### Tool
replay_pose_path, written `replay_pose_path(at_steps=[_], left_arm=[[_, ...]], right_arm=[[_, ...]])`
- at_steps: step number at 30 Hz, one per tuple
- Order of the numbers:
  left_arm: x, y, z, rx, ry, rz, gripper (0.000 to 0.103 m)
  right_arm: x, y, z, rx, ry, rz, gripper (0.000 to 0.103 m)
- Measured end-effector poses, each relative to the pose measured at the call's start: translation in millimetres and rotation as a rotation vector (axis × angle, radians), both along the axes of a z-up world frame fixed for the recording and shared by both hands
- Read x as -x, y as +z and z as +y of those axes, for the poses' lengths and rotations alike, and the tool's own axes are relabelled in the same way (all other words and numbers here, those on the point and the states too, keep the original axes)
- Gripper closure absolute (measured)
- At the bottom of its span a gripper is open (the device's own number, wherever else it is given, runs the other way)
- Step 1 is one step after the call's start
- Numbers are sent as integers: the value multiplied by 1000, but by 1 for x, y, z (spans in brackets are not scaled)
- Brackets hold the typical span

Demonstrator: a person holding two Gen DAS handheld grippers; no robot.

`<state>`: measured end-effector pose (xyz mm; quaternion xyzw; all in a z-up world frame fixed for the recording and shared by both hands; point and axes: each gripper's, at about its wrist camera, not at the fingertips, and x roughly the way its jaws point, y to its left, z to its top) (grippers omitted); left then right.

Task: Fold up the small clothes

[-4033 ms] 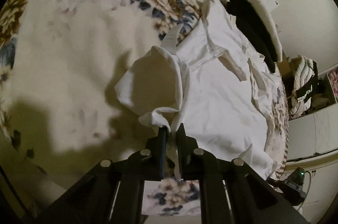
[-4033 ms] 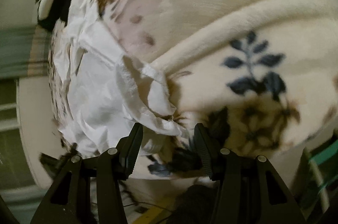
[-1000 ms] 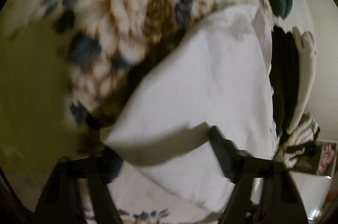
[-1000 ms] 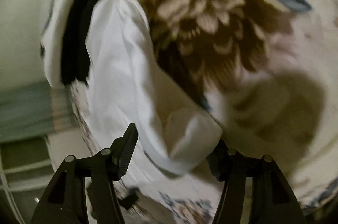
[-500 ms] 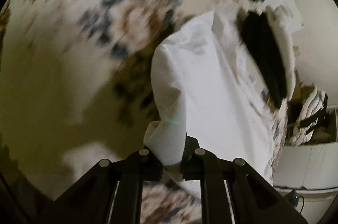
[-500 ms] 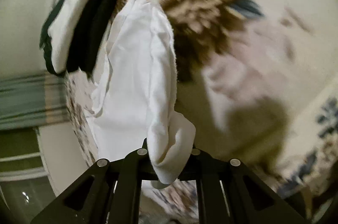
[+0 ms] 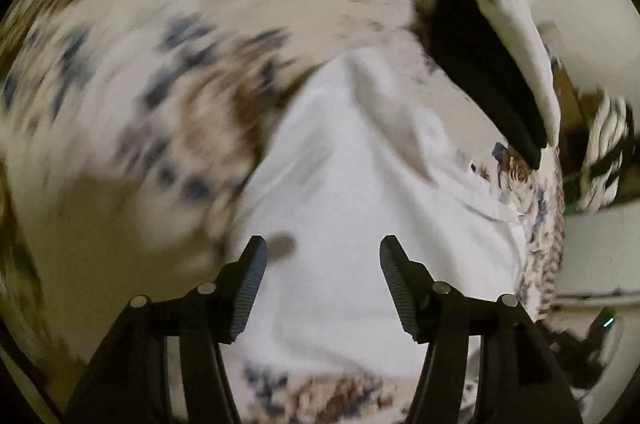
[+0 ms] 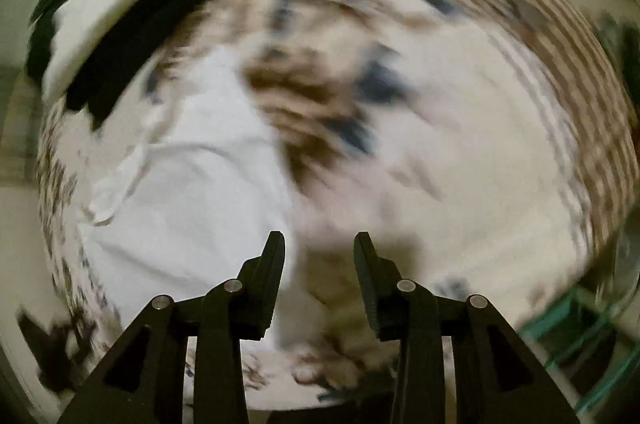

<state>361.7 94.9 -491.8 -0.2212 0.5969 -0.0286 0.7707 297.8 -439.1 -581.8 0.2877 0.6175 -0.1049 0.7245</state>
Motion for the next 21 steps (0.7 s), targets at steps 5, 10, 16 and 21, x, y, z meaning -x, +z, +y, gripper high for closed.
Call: replay_pose_path(at_steps=[5,10,16,21], left_arm=[[-77,-28,-62,-116,-147,14,47],[-139,-56,-87,-247,-227,41,47],[-179,-51,-47,-222,-93,-4,47],[-161,-28,0,-101,33,-32,47]], right_arm=[[-110,-16,78,8,253,-33,64],[-190,-48,134,79,439,14,64],[-248,-46,113,129,341,-84,65],[-233,-27,56,4,173,-110,49]])
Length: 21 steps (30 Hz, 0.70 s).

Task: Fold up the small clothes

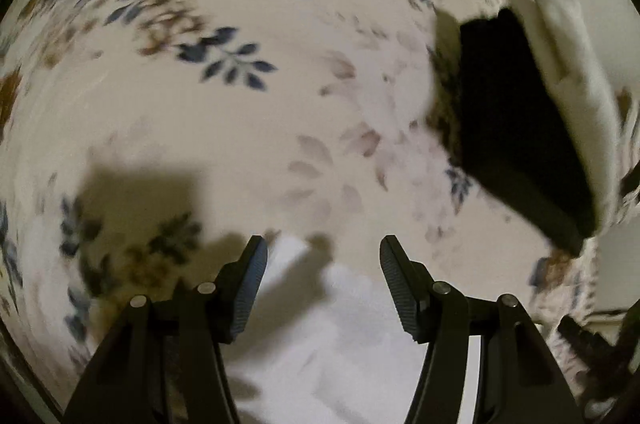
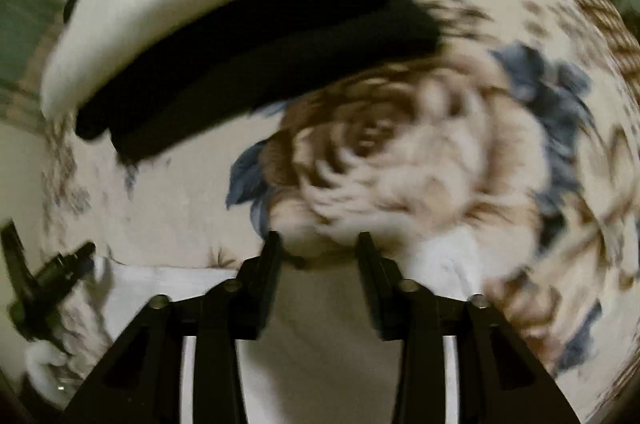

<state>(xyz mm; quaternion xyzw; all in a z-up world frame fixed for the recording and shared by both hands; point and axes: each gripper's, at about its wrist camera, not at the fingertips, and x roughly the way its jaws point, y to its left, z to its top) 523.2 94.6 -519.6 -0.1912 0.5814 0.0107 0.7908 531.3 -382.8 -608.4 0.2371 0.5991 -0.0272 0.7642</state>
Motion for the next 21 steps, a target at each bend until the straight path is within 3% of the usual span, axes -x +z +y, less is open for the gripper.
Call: replay_pose_path(at_steps=[2,5,10,11,12,13,14,16,21], left_arm=[[17,3,8,31,15,-3,47],[38,-6,12,78,15,34,47],[46,-43,3,97,4,105,47],[47,-45,0,79,-10,92,47],[47,-44,-4,46,-36,59,62],[44,-43,-7,16,-65,38,79],[41,-43,-10,7,-86,30,82],[38,-43,-9,-29,-99,21,91],[29,-39,3,-18,-95,38,90]], right_arm=[[22,9,-26,-51,-61,-6,36],[51,5,-57,-118,-142,36,35],[70,-37,-77,-214,-195,112,35],[69,-46,-76,-242,-202,114,40],[70,-51,-76,-256,-206,108,51],[70,-55,-75,-262,-206,89,94],[71,-57,-74,-255,-200,84,99],[73,-57,-75,-223,-200,58,100],[69,-47,-78,-136,-155,47,100]])
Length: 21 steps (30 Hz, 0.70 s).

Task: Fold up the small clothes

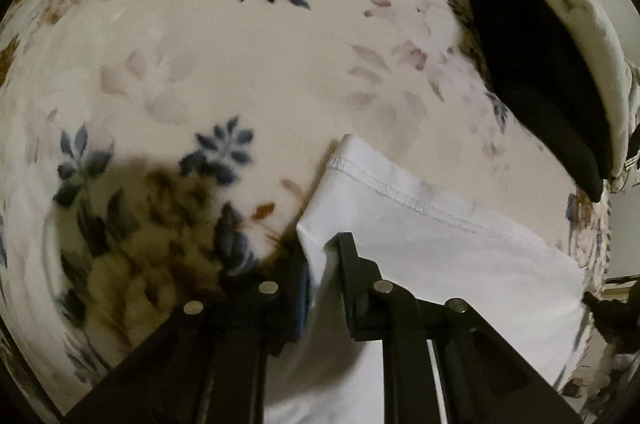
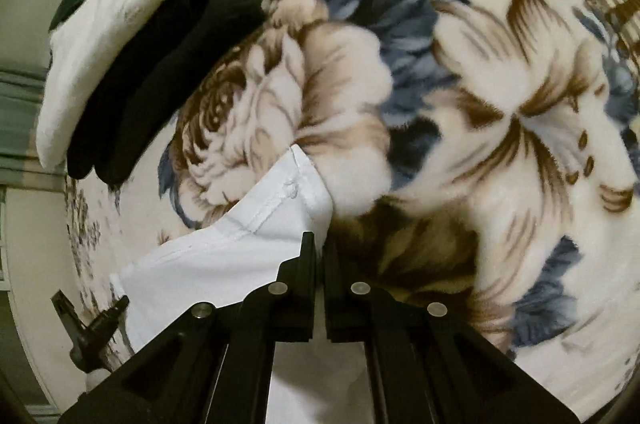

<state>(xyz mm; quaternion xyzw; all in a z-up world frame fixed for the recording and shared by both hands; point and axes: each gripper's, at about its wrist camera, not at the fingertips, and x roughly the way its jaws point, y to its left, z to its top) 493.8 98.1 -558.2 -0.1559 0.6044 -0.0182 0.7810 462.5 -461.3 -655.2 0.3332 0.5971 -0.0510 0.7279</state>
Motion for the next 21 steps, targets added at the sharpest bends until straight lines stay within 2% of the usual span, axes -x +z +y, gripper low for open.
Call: replay_pose_path(at_steps=[2,3,4,6,7,9,12,14,17,21], left_arm=[[6,11,6,42,11,-3,86],[13,22,9,68,14,-14,72],[22,31,10,88,16,-24,54],[45,47,14,118,28,-45,36],[60,53,18,135,42,-49,36],[91,57,24,150,65,-22,36],[140,45,28,188,114,52,36],[166,29,28,206,140,103,36],[203,4,28,267,226,179,36],[240,-1,19,311,294,154,36]], right_arm=[[-4,-2,6,-2,40,41,98],[-5,-1,9,-13,59,64,98],[-5,1,11,-21,73,72,93],[6,16,16,-38,88,49,59],[15,24,15,-38,88,33,44],[41,41,13,-32,86,16,42],[89,53,12,-45,75,36,41],[125,52,13,-77,62,63,33],[177,35,20,-147,5,116,28],[232,-9,44,-314,-116,158,18]])
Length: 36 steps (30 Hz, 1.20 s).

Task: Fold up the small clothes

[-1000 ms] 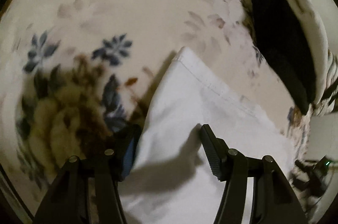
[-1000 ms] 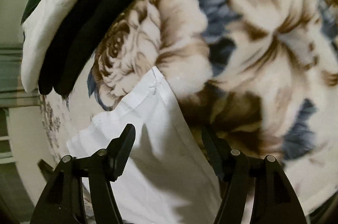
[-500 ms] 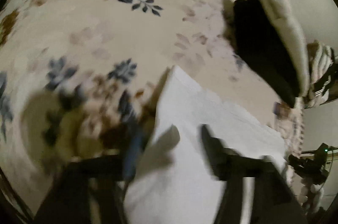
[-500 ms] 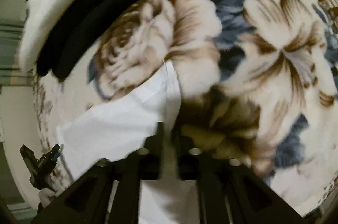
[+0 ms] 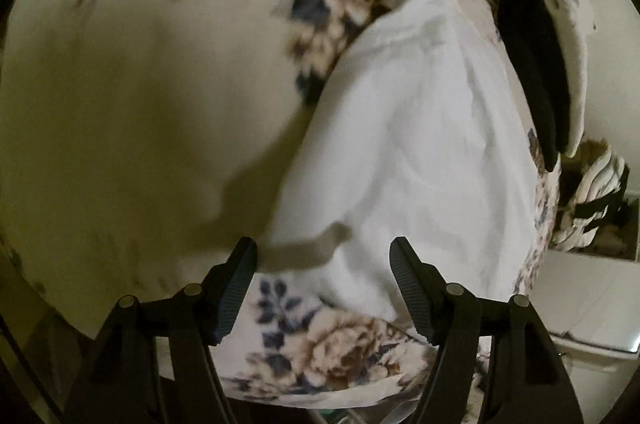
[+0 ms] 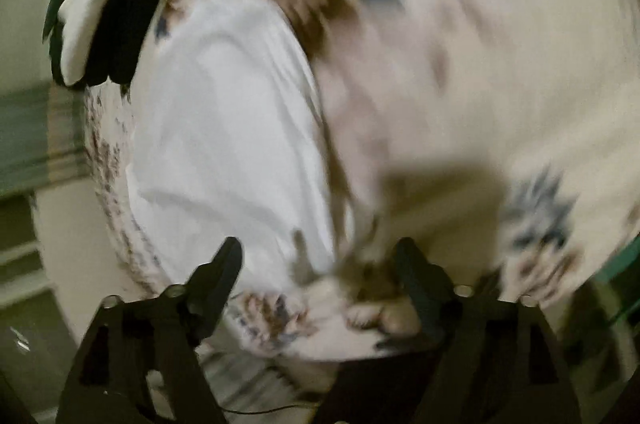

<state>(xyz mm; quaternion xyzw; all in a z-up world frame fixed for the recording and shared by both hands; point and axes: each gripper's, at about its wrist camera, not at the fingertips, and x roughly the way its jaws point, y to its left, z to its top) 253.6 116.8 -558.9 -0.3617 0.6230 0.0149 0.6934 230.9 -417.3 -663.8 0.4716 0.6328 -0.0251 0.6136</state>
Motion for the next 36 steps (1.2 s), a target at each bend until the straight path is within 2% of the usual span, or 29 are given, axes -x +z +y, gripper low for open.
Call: replay_pose_path(at_steps=[3,7,11,12,13,14,15,17,19,21,22,23,26,28,32,36], left_arm=[[14,-12,-8,66,54,-2,36],[23,-27,-21,138,90,8,36],[21,-40,-32,171,147,-7,36],[16,-43,-31,162,173,-20,36],[13,-42,-30,154,204,-36,36],[9,-40,-27,147,230,-46,36],[6,-38,-28,142,256,-66,38],[5,-32,-23,130,292,-112,46],[5,-28,-28,90,322,-141,70],[8,-26,-32,55,345,-161,85],[10,-24,-33,48,357,-173,88],[11,-21,-33,39,357,-179,89],[11,-1,-35,14,323,-206,94],[11,28,-36,15,287,-254,94],[19,94,-34,17,205,-307,94],[44,156,-28,54,131,-270,94]], right_arm=[[16,-29,17,-82,-48,-26,18],[7,-59,43,-144,-76,-95,18],[-5,-63,58,-106,-95,-163,18],[-4,-63,60,-109,-114,-179,22],[-4,-60,61,-113,-126,-204,41],[-4,-56,61,-96,-125,-208,50],[-4,-53,60,-85,-131,-209,51],[0,-46,59,-89,-150,-238,55],[-2,-43,61,-97,-151,-251,55],[-6,-50,63,-100,-144,-225,55],[-7,-52,62,-101,-150,-221,65],[-11,-54,62,-89,-152,-209,85],[-14,-42,62,-78,-141,-201,90],[-14,-22,65,-66,-110,-214,92],[-8,38,66,-87,-58,-224,92],[16,107,59,-125,-22,-211,93]])
